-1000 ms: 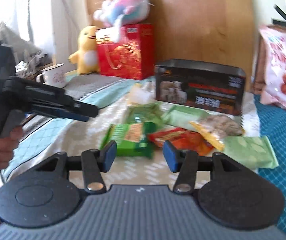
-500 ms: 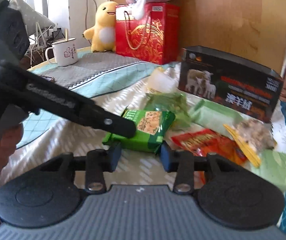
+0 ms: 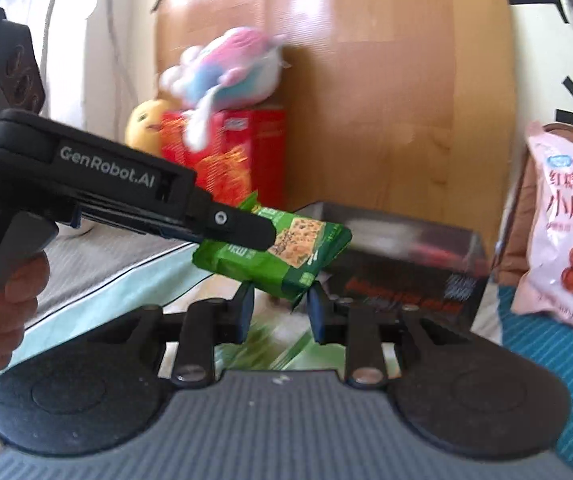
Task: Organize snacks
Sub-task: 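Lift the cracker pack into the black tin box and release, then grasp the light green leaf-pattern pack with the left gripper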
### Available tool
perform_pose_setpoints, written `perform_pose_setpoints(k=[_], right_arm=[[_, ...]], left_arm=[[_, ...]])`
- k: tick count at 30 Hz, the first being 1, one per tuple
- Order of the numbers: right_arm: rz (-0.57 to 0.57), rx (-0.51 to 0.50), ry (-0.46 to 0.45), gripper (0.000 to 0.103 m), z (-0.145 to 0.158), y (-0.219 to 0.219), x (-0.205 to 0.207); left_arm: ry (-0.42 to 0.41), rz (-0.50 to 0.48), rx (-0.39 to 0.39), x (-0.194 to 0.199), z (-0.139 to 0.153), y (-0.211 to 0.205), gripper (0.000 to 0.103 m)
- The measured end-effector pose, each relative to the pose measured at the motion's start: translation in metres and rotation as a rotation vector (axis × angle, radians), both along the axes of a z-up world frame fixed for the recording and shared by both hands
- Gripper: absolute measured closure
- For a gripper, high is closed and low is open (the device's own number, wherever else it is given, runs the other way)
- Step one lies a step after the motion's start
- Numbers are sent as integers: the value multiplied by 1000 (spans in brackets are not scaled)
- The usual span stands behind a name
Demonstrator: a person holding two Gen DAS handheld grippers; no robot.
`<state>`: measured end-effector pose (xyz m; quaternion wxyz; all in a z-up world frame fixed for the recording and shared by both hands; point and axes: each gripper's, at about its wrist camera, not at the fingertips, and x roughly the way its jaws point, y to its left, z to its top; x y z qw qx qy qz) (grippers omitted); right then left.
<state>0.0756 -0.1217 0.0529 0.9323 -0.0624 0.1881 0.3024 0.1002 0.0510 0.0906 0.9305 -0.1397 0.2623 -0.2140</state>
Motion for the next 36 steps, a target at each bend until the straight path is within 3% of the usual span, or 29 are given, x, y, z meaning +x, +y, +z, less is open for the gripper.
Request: perform_pose_setpoints(k=[10,12,13,15,19,22,27,30,31,32,33,36], right_arm=[[-151,8,11,70,-7,-10,69],[-197,13,-4,62,-9,-16,70],[-221,10,-12,51,-9,-19,72],[-250,13,-19,49,-7,-27,70],[-288,64,-30,49,3,-60,50],[-325,112,47,48,-4,-95,37],[-367,181,256,49,-32,-129,29],[-378,230,309,49,-43,-140,17],[-372,245,337,52,-46,-142,14],[-358,260,367,65,-49,-143,9],[-334,272,396,70,-52,-141,6],[-303,259,383,69,-51,-129,-19]], left_arm=[[49,-8,16,87,-14,-36,67],[62,-10,23,99,-22,-45,66],[75,-7,38,104,-26,-51,65],[91,0,54,107,-31,-56,65],[59,-5,-7,82,-22,-45,65],[47,-41,-51,51,-21,-34,65],[151,-128,-64,5,-47,-33,65],[219,-159,-106,-20,-64,-29,65],[239,-174,-113,-28,-70,-29,65],[252,-185,-111,-35,-73,-28,66],[263,-189,-105,-42,-77,-29,66],[289,-191,-82,-57,-86,-30,67]])
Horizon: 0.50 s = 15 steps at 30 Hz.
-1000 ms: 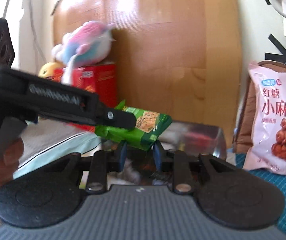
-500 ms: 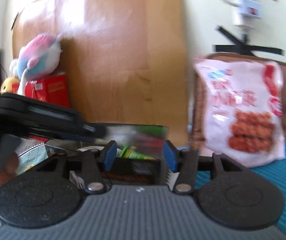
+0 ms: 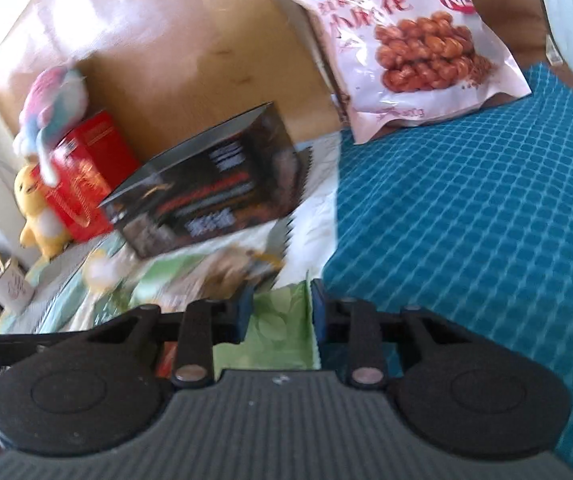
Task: Organize snacks
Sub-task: 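Grasp the light green leaf-pattern pack with the left gripper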
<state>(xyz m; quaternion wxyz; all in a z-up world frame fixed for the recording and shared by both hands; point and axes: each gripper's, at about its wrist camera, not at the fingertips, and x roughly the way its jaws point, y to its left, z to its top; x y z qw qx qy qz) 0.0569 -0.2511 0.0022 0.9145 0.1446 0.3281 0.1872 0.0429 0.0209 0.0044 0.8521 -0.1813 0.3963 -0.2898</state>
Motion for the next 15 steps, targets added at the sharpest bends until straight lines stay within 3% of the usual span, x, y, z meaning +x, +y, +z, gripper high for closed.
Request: perform_pose_setpoints(k=[7,9,11,15], right_arm=[[236,17,-5,66,-4,66,-49],[254,-21,-39,61,-3,81,-56],[305,-16,-51,46,0,87,-59],[359,-38,-108,36,9,88,-68]], left_arm=[[10,61,-31,-29,-6,33,66],[4,93,-34,-40,-6,50,66],[13,142,-50,-49,-7,70,66],[37,217,-89,-60,-7,102,66]])
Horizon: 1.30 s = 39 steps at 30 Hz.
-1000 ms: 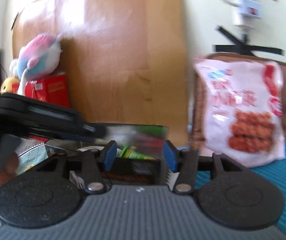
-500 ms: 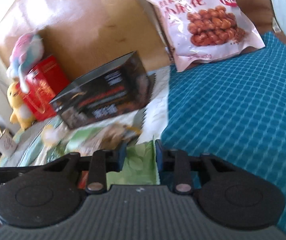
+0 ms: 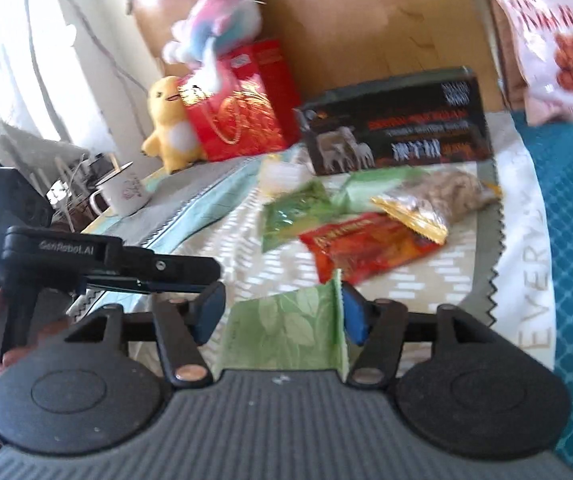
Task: Organize snacks
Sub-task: 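Grasp the light green leaf-pattern pack with the left gripper, then drop the leaf-pattern pack into the black tin box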
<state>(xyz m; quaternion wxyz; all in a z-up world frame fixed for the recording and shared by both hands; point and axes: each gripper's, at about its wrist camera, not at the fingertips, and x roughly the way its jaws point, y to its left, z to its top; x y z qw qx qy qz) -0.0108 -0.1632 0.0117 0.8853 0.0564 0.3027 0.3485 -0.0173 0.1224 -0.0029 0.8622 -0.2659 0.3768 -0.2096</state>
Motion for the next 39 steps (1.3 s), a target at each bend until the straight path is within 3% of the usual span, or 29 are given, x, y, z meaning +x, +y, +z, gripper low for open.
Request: perform_pose_setpoints(k=[3,5,12,13,16,19,23,29,34,39], right_arm=[[53,-65,-76,25,4,-3,-15],[74,-118,-130,20,4,-3,-25],[96,-207,-135,20,-7,-4,-31],[101,-222,-125,21,-9,-2,-29],[126,-256,-113,47,-18,1,-27],[118,-253,-124,51,-19,4,-29],[110,-231,-139,62,-10,8,-23],[45,-173,-228,63,17,18,13],[-35,-153,-321,63,38,28,66],[-103,-140,-318,63,46,30,116]], left_arm=[[-3,-17,-28,-7,3,7,63],[-9,-54,-33,-9,5,-1,57],[-17,-218,-14,-4,8,-51,56],[-5,-235,-4,-2,5,-58,56],[15,-249,39,0,-3,-74,63],[8,-243,62,-1,-2,-76,70],[-16,-207,59,10,12,-65,70],[-145,-159,113,47,54,-64,70],[-229,-93,140,102,87,-73,70],[-257,-73,173,157,97,-89,70]])
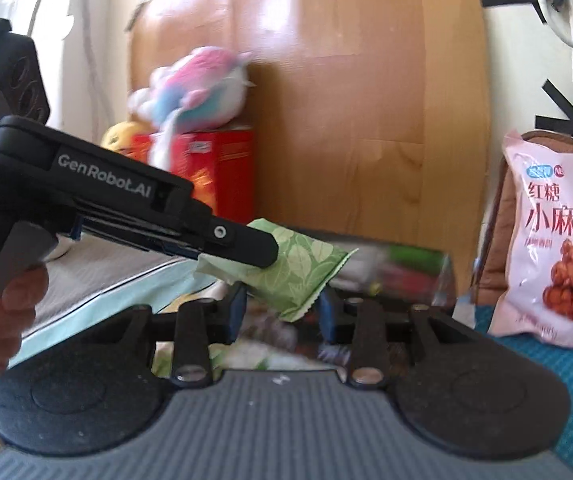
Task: Organize snacks
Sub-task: 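Drop the leaf-pattern pack into the black tin box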
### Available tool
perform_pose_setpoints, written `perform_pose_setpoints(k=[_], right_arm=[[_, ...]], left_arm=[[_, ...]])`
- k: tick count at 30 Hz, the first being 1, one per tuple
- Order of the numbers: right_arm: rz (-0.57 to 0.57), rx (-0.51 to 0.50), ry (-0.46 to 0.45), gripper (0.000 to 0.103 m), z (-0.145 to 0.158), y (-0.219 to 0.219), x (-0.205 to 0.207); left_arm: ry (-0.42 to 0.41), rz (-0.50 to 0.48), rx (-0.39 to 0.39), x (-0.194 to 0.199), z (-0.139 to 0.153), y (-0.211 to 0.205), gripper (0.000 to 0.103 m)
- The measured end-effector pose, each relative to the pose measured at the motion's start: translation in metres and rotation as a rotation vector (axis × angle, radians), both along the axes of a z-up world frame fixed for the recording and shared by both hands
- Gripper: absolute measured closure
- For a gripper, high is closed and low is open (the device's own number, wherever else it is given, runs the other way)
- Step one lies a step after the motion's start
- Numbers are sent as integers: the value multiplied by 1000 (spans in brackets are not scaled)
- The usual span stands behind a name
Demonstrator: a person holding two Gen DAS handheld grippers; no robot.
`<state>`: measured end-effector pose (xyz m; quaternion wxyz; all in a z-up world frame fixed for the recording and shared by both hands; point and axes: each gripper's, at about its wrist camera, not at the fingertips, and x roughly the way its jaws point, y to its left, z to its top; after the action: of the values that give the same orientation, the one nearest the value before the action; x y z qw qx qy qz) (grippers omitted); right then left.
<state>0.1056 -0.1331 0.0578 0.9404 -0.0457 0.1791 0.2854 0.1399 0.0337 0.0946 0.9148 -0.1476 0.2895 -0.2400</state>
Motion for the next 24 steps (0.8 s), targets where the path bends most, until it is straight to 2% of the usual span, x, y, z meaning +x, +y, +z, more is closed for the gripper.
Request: perform_pose_setpoints(k=[6,10,13,17,20,24], right_arm=[[-70,2,51,60,-8,-4,34],[-141,5,55,42,-12,-5,44],[-196,53,37,30,-10,-20,42],[-215,127,65,30,-10,-48,26],[-171,168,129,31,-15,-63,10],[-98,52,178,32,-32,-47,-8]], left_arm=[[28,-1,17,46,-13,-16,69],[44,0,17,59,-20,-22,67],[9,3,4,48,-17,-13,65],[-15,-7,-26,19,-13,12,65],[5,-20,-57,-7,-23,31,65],[92,-14,-70,-33,-48,44,65]])
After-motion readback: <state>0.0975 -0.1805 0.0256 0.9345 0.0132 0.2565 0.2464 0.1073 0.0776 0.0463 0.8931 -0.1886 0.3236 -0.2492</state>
